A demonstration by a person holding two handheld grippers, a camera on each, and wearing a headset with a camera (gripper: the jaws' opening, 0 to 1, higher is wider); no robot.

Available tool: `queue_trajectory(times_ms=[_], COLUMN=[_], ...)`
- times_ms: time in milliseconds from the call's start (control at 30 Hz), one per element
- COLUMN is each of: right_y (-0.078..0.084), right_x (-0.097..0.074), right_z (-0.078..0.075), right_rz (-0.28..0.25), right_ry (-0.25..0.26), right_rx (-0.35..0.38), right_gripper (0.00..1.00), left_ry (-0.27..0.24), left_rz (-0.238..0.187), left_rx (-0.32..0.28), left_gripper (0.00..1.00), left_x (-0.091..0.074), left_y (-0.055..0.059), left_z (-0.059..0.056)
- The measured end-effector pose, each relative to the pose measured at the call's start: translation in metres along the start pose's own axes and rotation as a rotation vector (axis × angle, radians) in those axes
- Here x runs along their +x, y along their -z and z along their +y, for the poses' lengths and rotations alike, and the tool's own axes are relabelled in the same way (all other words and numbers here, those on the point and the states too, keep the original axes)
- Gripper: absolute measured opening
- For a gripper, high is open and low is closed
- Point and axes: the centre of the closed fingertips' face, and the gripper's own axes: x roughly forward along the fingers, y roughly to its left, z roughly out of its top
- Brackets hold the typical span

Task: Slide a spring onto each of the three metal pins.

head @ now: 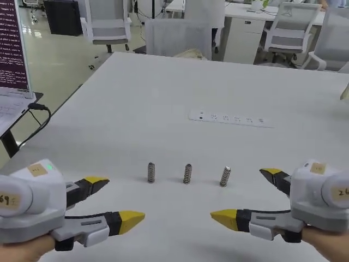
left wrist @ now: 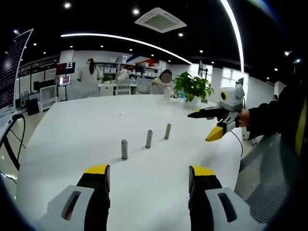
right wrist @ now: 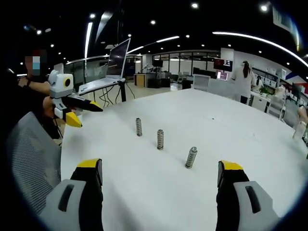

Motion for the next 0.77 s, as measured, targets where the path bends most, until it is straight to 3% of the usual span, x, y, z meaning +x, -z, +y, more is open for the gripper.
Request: queue_trajectory(times_ms=[400,767], right_y=[0.02,0.028], right_x=[-0.005,-0.003], right_z=[-0.005,-0.001], right_rz=[0.03,0.049], right_ry=[0.021,0.005], right_rx=[0.02,0.028], right_gripper=[0.98,0.98], left_ry=[0.001,0.003], left_rz=[0.019,0.029], left_rx=[-0.005,-0.004], left_gripper=[0.63,0.63], left_x=[0.01,0.014], left_y=[0.006,0.01], left_z=[-0.003,-0.003])
